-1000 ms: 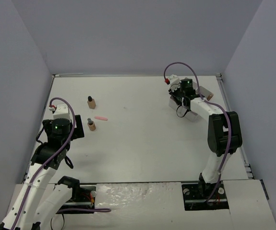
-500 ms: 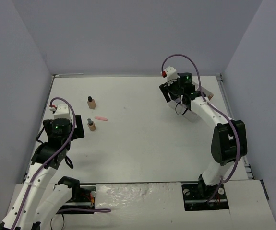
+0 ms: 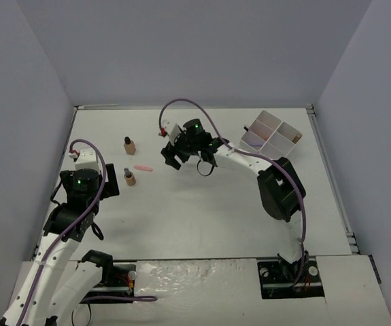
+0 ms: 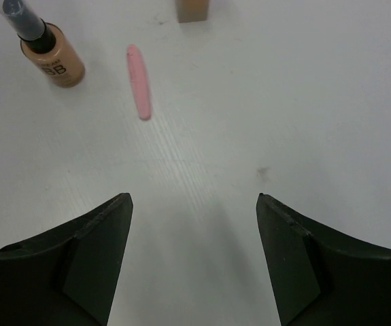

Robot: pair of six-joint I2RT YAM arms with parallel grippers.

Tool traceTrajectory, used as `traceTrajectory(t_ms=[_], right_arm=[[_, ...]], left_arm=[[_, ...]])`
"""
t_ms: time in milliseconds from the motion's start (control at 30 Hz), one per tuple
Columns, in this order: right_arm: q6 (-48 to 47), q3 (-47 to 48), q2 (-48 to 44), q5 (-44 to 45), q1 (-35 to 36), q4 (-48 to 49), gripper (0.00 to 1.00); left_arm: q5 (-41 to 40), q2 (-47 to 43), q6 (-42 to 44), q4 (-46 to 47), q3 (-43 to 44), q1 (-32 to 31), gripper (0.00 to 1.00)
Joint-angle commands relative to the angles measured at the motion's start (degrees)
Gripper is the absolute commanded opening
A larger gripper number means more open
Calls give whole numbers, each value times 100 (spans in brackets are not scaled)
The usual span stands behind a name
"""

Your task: Organize the makeup

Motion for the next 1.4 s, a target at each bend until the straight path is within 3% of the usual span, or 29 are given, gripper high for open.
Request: traceTrajectory(t_ms=[0,367,733,800,1000,1100,1367], right_arm=[[110,750,635,-96,395,537,71],[508,1364,2019,282,849,1522,68],[627,1867,2762,591,936,1535,60],[649,1904,2770,606,936,1505,53],[604,1601,2487,702,883,1181,10],[594,859,1954,864,827,1387,1],[396,-982,135,1230,301,1163,0]], left_arm=[[-22,-215,-110,235,75,33,97],[-50,-272,-208,256,-3,21,97],[-110,-194,-242,249,-9,-12,97],[-110,-171,-242,257,-9,-20,97],[-87,-208,-218,301,-17,-20,97],[-16,-210,-194,345,-22,-20,97],[140,-198,-145,356,9,-20,97]])
